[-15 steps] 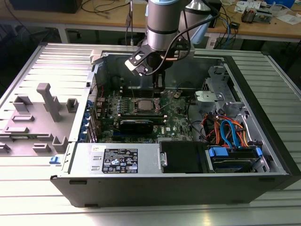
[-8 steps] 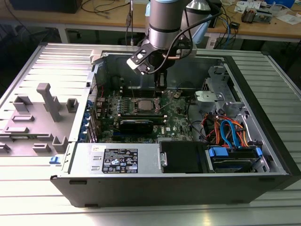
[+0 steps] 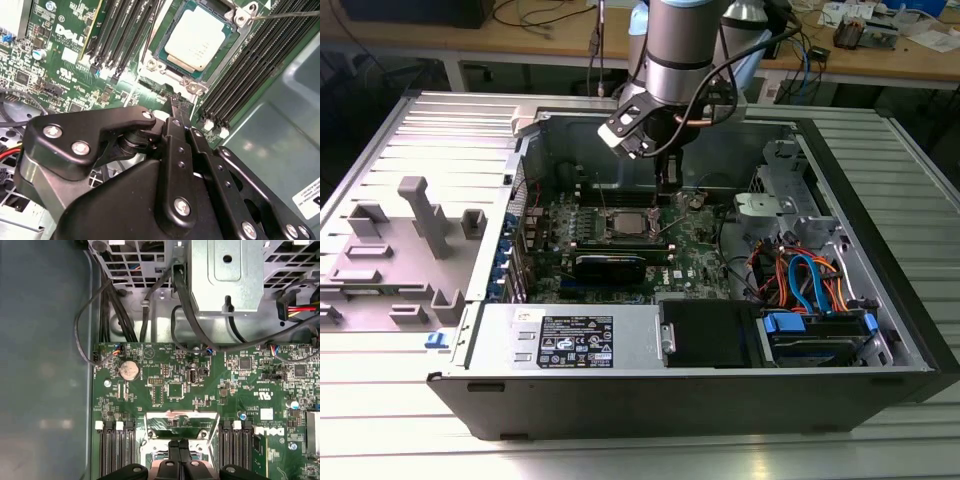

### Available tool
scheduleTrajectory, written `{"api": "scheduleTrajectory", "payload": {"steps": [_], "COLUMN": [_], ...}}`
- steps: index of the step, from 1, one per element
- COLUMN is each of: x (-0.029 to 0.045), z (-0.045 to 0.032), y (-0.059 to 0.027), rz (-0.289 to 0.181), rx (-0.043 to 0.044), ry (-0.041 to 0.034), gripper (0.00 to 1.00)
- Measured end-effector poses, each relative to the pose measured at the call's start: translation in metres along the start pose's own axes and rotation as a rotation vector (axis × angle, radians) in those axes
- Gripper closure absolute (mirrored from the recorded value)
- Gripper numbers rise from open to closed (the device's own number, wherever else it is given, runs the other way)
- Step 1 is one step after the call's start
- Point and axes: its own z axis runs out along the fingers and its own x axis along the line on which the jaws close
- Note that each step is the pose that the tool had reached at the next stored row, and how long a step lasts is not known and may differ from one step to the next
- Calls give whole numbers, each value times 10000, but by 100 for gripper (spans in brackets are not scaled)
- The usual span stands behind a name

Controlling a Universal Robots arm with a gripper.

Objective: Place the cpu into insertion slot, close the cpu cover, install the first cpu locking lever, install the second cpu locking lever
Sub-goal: 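Close the cpu cover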

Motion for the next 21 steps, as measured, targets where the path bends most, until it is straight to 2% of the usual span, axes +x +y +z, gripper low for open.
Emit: {"api": "scheduleTrajectory", "payload": {"steps": [6, 21], "x": [-2, -3], "z": [-70, -112], "y": [35, 199], "rz": [1, -9], "rx": [0, 3], "ry": [1, 3], "gripper": [89, 89]}}
